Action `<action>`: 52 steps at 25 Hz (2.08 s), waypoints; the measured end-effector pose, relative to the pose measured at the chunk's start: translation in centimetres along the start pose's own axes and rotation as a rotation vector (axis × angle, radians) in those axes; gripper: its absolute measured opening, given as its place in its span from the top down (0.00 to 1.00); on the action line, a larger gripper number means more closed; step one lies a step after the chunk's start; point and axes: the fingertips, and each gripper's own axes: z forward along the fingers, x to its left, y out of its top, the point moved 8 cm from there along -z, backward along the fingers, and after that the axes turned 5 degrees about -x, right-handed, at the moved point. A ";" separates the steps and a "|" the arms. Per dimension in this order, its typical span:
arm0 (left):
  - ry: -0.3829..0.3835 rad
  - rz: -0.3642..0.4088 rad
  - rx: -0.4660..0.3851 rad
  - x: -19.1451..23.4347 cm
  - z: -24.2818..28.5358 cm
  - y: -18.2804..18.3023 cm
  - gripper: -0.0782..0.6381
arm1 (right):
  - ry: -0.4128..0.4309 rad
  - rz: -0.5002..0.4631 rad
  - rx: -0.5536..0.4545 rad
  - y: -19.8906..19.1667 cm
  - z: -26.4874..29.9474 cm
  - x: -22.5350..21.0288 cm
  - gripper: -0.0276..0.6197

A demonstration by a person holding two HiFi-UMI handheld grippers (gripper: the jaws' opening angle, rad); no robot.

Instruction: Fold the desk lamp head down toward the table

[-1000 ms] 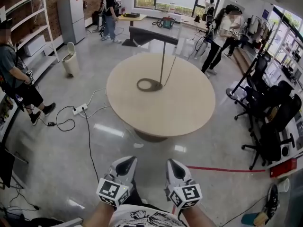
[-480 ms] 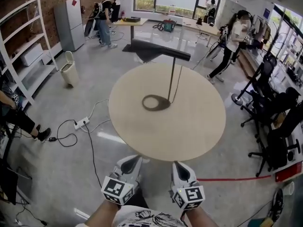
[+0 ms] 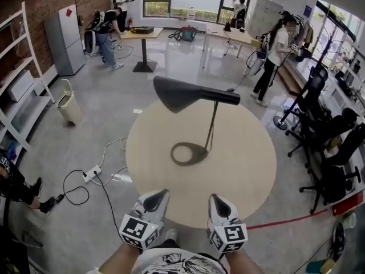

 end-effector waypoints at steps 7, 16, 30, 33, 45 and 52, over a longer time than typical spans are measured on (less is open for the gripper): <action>-0.013 -0.022 0.003 3.8 3.2 0.3 0.88 | -0.021 -0.046 0.007 1.6 4.4 -1.0 0.94; 0.014 0.043 -0.031 5.2 7.6 2.8 0.88 | 0.050 -0.039 -0.025 3.9 9.6 -3.7 0.94; 0.159 0.302 -0.279 9.1 14.0 17.7 0.88 | 0.174 -0.049 -0.054 7.6 15.4 -6.4 0.94; 0.177 0.332 -0.299 9.6 14.8 19.4 0.88 | 0.182 -0.058 -0.052 7.8 15.9 -6.9 0.94; 0.207 0.306 -0.181 13.7 17.4 19.6 0.88 | 0.214 -0.107 -0.037 7.8 16.2 -6.4 0.94; 0.222 0.271 -0.165 13.7 17.6 17.0 0.88 | 0.192 -0.099 -0.017 7.2 15.8 -6.7 0.94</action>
